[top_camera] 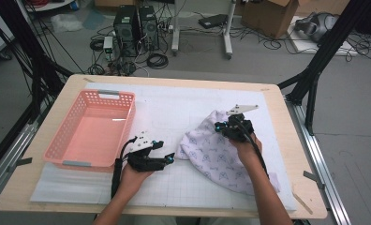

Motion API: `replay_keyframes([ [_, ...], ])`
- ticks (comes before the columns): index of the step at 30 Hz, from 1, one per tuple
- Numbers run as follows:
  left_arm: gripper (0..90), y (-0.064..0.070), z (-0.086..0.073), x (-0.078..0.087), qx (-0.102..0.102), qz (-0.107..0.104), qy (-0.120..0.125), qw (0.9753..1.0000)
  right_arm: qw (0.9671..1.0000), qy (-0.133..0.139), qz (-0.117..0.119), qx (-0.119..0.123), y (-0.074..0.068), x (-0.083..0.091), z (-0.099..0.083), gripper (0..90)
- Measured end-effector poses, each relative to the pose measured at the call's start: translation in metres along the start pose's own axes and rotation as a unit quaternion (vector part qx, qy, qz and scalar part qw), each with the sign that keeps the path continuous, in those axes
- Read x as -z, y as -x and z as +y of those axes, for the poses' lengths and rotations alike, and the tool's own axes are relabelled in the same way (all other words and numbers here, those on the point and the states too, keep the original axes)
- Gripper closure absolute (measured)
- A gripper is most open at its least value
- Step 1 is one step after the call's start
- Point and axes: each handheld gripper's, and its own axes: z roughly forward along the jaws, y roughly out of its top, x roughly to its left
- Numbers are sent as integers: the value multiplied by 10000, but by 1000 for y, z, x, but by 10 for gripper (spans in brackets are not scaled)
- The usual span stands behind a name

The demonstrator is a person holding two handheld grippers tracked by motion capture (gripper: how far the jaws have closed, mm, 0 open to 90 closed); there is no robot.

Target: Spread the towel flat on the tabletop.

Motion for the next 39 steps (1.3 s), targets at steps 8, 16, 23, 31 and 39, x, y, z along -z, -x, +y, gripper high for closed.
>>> replay_keyframes([
  [8,328,1,0,0,-12,19,-1,10000,9973,383,536,317,-19,72,-43,870],
  [16,333,3,1,-2,-105,33,-42,9999,9979,197,537,295,-25,117,-104,871],
  [23,440,5,9,-9,2,-201,28,9998,9994,-145,288,-119,-16,133,-145,828],
  [31,508,10,35,-44,-177,-311,-334,9988,9966,715,-199,-366,-1,146,-125,646],
  [39,421,23,58,-94,75,-697,-493,9963,9914,1014,-455,-688,12,137,-127,590],
])
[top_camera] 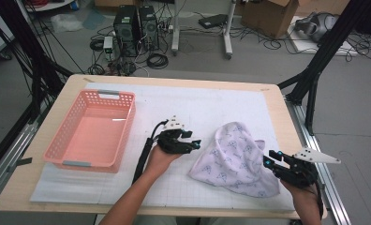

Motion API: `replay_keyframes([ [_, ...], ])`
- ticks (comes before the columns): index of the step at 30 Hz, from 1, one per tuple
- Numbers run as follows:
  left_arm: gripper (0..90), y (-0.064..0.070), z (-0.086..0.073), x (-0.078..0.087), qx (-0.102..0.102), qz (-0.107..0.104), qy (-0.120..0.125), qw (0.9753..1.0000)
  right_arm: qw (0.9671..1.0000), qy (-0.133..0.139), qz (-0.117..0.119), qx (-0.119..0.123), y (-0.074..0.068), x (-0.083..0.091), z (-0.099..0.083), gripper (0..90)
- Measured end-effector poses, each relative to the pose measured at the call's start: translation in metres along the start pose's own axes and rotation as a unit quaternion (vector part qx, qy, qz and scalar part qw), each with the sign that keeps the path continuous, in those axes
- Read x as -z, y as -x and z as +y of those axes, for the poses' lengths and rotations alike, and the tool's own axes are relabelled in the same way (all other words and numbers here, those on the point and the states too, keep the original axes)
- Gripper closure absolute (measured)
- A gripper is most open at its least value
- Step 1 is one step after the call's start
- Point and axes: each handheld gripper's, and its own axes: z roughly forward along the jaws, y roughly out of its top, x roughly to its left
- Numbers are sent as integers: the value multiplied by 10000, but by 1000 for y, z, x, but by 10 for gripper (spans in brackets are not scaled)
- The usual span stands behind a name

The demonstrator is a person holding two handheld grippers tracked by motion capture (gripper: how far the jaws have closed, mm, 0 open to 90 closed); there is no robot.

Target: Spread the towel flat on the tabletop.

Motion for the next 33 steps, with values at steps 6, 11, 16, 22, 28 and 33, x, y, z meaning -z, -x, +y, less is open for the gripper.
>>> replay_keyframes([
  [6,378,15,3,-36,-119,-296,-280,9991,10000,-4,7,-80,4,-5,-3,585],
  [11,456,21,0,-52,-34,-482,-432,9979,9999,-18,4,-112,6,-7,-5,581],
  [16,766,22,1,-50,-274,-620,-534,9963,9998,3,77,-187,6,-10,-5,577],
  [22,891,10,12,-11,-188,-229,224,9993,9999,12,46,-143,5,-12,1,576],
  [28,896,-13,9,27,50,192,402,9990,9997,52,-89,-209,9,-18,9,570],
  [33,532,-12,7,11,576,-181,366,9975,9991,148,-167,-368,10,-25,8,563],
])
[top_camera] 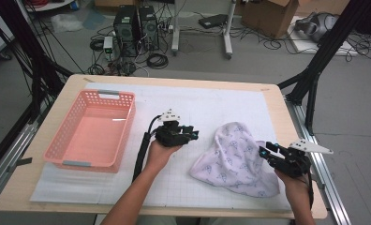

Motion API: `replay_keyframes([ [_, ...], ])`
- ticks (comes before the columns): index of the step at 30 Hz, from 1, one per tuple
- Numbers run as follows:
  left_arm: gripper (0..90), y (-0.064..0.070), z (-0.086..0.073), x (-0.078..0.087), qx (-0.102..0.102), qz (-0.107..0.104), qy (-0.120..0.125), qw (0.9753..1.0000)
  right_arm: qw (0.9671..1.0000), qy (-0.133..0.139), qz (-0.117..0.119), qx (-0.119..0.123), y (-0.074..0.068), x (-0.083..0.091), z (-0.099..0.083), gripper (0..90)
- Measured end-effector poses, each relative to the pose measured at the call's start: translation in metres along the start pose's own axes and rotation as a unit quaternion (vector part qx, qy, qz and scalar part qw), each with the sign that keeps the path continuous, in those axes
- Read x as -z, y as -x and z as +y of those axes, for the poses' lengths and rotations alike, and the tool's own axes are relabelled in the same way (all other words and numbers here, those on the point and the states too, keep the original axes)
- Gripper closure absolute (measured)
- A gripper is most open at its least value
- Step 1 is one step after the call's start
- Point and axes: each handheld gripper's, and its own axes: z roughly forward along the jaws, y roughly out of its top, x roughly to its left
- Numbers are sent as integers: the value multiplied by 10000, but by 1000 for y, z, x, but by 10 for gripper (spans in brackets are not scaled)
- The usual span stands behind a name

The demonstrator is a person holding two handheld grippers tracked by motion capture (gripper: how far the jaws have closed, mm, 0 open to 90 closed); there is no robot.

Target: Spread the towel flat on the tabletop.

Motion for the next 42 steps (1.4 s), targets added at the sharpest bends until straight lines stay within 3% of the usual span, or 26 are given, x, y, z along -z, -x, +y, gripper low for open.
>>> replay_keyframes([
  [5,444,18,-10,-34,-17,-313,-402,9987,9999,-67,-113,-48,4,1,-2,547],
  [10,427,33,-17,-58,-155,-424,-653,9968,9997,-35,-206,-85,10,6,-3,542],
  [11,495,34,-18,-58,-276,-455,-674,9963,9997,-31,-215,-108,10,7,-3,541],
  [13,749,37,-17,-55,-681,-369,-706,9945,9997,-23,-239,-110,11,8,-3,538],
  [14,833,38,-15,-51,-841,-284,-685,9937,9996,-20,-247,-118,11,8,-3,536],
  [17,868,35,-7,-31,-911,-126,-419,9949,9996,-20,-264,-116,13,9,-3,535],
  [19,875,30,-5,-14,-860,7,-181,9961,9995,-20,-269,-133,12,9,-2,536],
  [21,879,28,-5,-7,-880,117,-136,9960,9995,-10,-289,-125,13,7,-1,536],
  [22,880,22,-7,7,-860,275,-106,9959,9994,-20,-296,-154,13,5,0,536],
  [26,880,13,-19,39,-679,469,57,9966,9992,-16,-376,-138,11,0,3,540],
  [28,879,11,-28,55,-598,556,66,9966,9990,-44,-434,-114,11,-3,6,542],
  [32,880,19,-46,86,-724,649,71,9952,9993,33,-366,-83,13,-10,15,541],
  [36,879,23,-61,102,-786,646,-141,9947,9995,-137,-286,91,10,-31,34,536],
  [39,878,23,-68,106,-787,594,-201,9949,9993,-280,-67,244,5,-53,49,488],
  [41,878,22,-71,105,-788,593,-220,9949,9964,-607,370,461,0,-71,56,469],
  [42,878,22,-72,105,-774,580,-229,9951,9927,-828,656,575,-3,-81,57,500],
])
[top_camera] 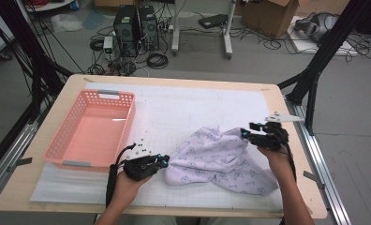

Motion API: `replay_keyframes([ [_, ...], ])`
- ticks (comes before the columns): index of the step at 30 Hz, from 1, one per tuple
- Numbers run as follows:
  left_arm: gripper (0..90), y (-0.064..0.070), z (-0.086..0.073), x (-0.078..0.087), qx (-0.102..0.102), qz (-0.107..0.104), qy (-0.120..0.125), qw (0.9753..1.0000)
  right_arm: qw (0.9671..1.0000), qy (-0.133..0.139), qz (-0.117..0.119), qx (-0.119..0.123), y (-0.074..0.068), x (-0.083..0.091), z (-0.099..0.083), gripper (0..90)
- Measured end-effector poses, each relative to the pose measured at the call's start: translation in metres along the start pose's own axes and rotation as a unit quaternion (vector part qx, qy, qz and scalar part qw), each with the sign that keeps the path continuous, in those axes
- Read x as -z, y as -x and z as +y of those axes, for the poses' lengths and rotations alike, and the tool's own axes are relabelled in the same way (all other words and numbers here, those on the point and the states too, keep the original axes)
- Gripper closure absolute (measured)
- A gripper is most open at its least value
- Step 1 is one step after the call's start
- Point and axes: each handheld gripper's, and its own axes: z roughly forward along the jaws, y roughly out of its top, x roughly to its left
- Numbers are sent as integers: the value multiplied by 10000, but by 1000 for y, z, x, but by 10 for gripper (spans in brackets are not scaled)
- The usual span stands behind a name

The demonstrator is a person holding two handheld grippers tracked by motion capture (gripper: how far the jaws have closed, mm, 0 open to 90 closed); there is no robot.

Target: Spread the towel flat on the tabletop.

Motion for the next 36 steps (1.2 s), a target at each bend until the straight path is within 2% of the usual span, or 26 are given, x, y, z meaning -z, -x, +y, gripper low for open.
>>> replay_keyframes([
  [1,878,0,-1,0,-3,11,-6,10000,9993,-286,233,96,-2,-10,2,538],
  [3,878,1,0,0,-22,1,0,10000,9954,-708,462,443,-5,-22,7,837],
  [4,878,1,0,1,-29,-1,0,10000,9944,-769,460,560,-5,-24,11,863],
  [8,878,4,-1,2,-67,-56,22,10000,9995,-172,-39,270,10,-16,30,876],
  [10,878,6,-1,1,-108,-82,-15,9999,9986,68,-524,92,18,-8,37,877],
  [11,877,7,-2,-1,-116,-102,0,9999,9966,134,-813,12,20,-3,40,878],
  [12,877,8,-2,-2,-97,-142,17,9999,9927,106,-1199,-1,20,1,42,879],
  [13,876,9,-2,-3,-107,-183,23,9998,9873,40,-1589,43,20,5,44,880],
  [15,876,13,-1,-8,-142,-289,-4,9995,9782,-240,-2062,76,21,9,42,879],
  [16,875,15,-1,-11,-171,-337,-46,9993,9745,-540,-2176,122,20,7,39,879],
  [18,871,18,-1,-16,-169,-465,-138,9987,9670,-1164,-2247,294,17,3,28,879],
  [19,864,19,-2,-18,-174,-490,-173,9985,9656,-1317,-2217,339,16,4,20,879],
  [20,843,18,-2,-19,-153,-488,-161,9986,9673,-1398,-2092,330,15,6,12,879],
  [21,808,17,-1,-19,-141,-451,-145,9988,9704,-1428,-1912,357,13,8,4,878],
  [23,674,11,3,-18,6,-339,-2,9994,9755,-1456,-1591,427,9,17,-13,878],
  [24,630,8,6,-17,108,-296,116,9994,9797,-1384,-1376,462,6,21,-21,879],
  [25,573,4,9,-17,206,-231,213,9993,9822,-1355,-1194,508,4,26,-30,879],
  [26,516,0,14,-16,297,-176,309,9989,9836,-1322,-1095,548,1,32,-38,879],
  [28,488,-6,23,-16,350,-107,474,9982,9876,-1221,-816,546,-4,44,-55,879],
  [30,459,-12,32,-19,395,-26,559,9977,9895,-1164,-645,564,-8,57,-69,879],
  [33,457,-20,44,-28,415,47,594,9974,9906,-1188,-416,542,-12,73,-85,879],
  [36,457,-25,53,-42,442,82,536,9976,9906,-1278,-318,377,-13,84,-88,862],
])
